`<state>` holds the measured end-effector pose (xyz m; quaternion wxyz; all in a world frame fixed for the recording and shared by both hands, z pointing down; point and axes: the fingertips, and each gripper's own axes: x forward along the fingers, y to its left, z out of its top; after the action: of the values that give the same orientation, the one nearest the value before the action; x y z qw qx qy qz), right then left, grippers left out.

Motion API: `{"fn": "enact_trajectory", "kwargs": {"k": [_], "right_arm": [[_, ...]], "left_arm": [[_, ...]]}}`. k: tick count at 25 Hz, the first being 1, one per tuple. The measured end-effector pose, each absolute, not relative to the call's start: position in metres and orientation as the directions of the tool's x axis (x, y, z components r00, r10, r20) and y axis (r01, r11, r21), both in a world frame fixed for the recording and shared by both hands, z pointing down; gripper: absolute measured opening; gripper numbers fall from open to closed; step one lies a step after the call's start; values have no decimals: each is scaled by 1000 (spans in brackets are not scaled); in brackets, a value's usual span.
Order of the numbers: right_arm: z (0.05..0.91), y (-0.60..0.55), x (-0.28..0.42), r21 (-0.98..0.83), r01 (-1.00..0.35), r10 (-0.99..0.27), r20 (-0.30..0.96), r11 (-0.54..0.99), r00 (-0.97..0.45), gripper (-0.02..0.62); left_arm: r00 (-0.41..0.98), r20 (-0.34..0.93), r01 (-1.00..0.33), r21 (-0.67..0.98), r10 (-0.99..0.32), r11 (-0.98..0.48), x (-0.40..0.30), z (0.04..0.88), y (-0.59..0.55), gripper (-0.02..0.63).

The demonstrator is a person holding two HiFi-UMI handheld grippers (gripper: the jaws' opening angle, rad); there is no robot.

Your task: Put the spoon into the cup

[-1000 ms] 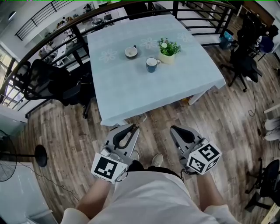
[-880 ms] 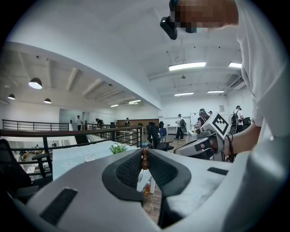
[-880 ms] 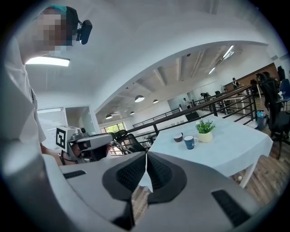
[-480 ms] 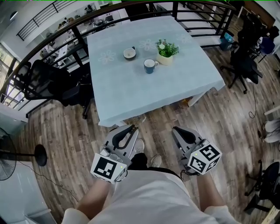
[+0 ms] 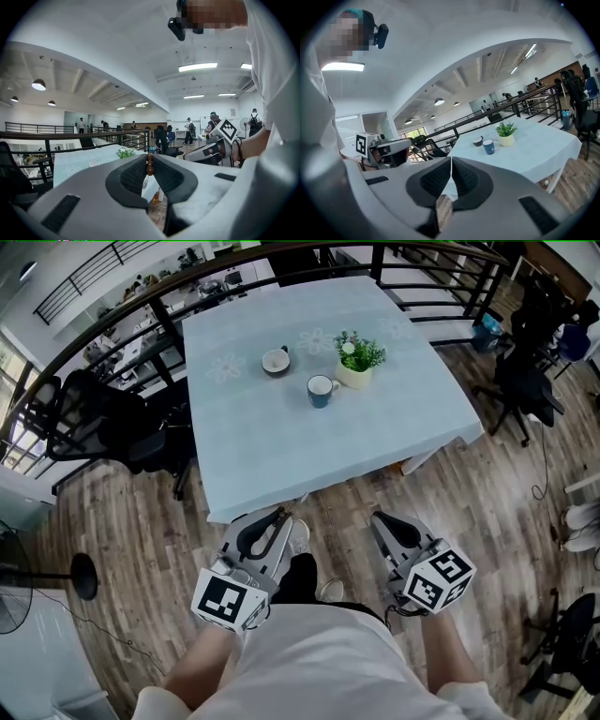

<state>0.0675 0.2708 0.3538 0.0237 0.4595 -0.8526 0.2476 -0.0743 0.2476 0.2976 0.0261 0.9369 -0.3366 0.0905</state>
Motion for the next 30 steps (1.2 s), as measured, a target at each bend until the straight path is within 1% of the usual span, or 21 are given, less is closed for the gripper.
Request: {"fn": "enact_trajectory", "kwargs": {"k": [16, 30], "right_arm": [[377, 117, 55, -417, -804, -756, 326, 425, -568, 23], [380, 1, 40, -449, -819, -759, 372, 356, -534, 23]], "left_arm": [[772, 217, -617, 31, -597, -786, -85, 325, 86, 54], [805, 253, -568, 70, -536, -820, -96, 336, -34, 54]]}}
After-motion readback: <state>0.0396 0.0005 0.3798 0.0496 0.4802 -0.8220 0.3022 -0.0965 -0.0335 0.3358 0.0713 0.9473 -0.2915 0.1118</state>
